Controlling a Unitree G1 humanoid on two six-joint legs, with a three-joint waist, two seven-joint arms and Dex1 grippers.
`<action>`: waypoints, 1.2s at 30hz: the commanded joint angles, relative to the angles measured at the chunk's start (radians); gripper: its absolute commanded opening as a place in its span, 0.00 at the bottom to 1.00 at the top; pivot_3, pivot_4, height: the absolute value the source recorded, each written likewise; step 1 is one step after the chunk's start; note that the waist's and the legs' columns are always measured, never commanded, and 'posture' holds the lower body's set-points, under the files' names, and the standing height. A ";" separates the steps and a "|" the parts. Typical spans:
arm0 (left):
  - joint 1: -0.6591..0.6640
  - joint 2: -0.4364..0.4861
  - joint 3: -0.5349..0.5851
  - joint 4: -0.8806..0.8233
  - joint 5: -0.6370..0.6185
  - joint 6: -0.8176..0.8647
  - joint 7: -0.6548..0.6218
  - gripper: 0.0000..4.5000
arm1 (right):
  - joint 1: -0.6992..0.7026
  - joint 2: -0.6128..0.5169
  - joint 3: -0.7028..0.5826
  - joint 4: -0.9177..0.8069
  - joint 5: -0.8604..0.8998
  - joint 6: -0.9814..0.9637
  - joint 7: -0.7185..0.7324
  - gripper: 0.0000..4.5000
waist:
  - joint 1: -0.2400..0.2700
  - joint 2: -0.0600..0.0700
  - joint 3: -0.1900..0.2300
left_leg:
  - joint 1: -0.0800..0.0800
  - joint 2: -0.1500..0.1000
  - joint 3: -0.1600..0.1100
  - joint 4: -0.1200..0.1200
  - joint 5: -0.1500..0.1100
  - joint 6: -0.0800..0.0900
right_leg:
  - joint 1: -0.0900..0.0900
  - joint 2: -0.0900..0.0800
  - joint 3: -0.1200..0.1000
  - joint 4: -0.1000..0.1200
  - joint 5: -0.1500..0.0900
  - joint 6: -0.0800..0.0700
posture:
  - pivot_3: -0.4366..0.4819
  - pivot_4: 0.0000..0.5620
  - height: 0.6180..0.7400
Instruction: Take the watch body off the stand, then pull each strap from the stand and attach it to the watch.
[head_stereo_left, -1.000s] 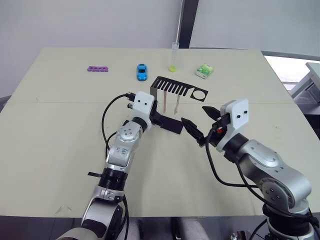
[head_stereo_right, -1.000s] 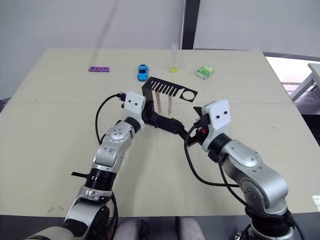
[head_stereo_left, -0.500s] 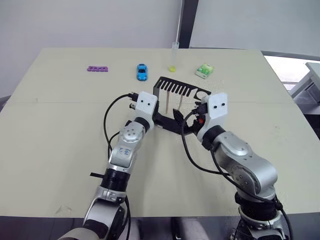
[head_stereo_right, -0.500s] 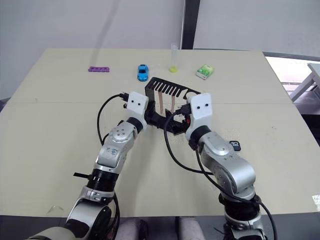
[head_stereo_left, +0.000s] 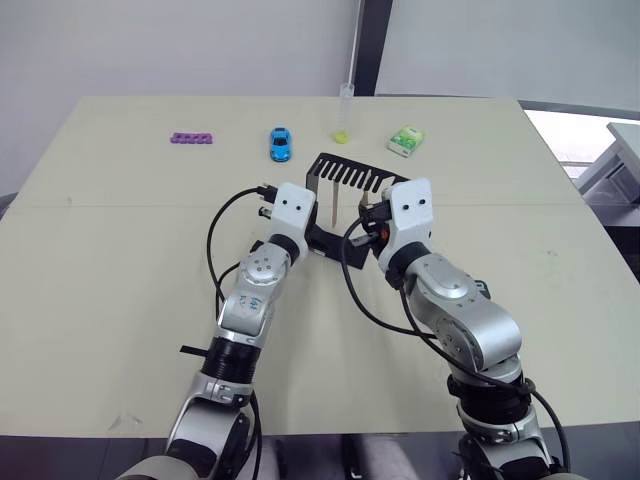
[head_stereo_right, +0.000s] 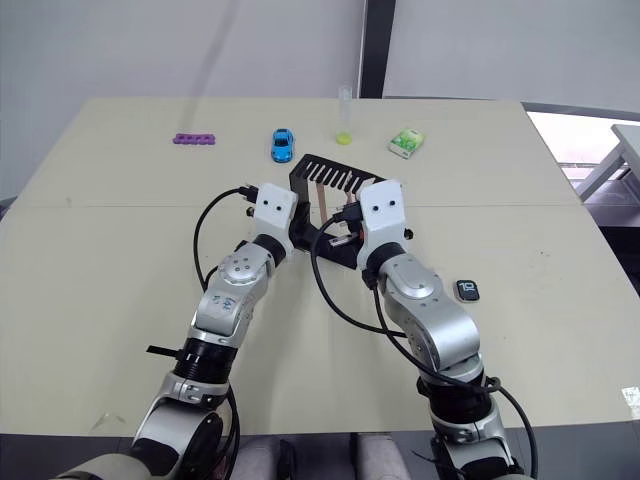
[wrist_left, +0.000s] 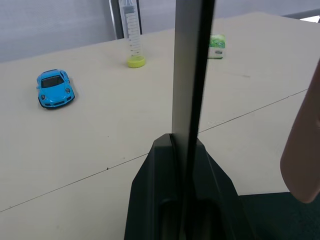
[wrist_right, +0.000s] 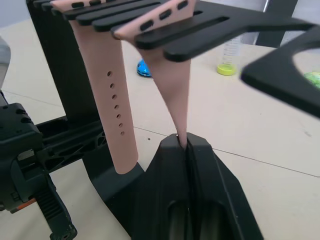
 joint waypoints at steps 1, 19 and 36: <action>-0.005 -0.007 0.002 -0.046 0.001 -0.007 0.004 0.00 | -0.014 -0.022 0.022 -0.075 -0.043 -0.049 0.031 0.01 | -0.003 0.000 0.000 | 0.000 0.000 0.000 0.000 0.000 0.000 | 0.000 0.000 0.000 0.000 0.000 0.000 | 0.48 0.27 1.00; -0.020 -0.011 0.009 -0.015 -0.003 -0.021 0.001 0.00 | 0.032 -0.200 0.071 -0.120 -0.184 -0.158 0.163 0.01 | -0.012 0.000 0.000 | 0.000 0.000 0.000 0.000 0.000 0.000 | 0.000 0.000 0.000 -0.001 0.000 0.000 | 0.48 0.27 1.00; -0.047 -0.032 0.023 0.019 -0.001 -0.022 0.015 0.00 | 0.048 -0.165 0.078 -0.044 -0.261 -0.286 0.223 0.01 | -0.012 0.000 0.000 | 0.000 0.000 0.000 0.000 0.000 0.000 | 0.000 0.000 0.000 -0.001 0.000 0.000 | 0.48 0.27 1.00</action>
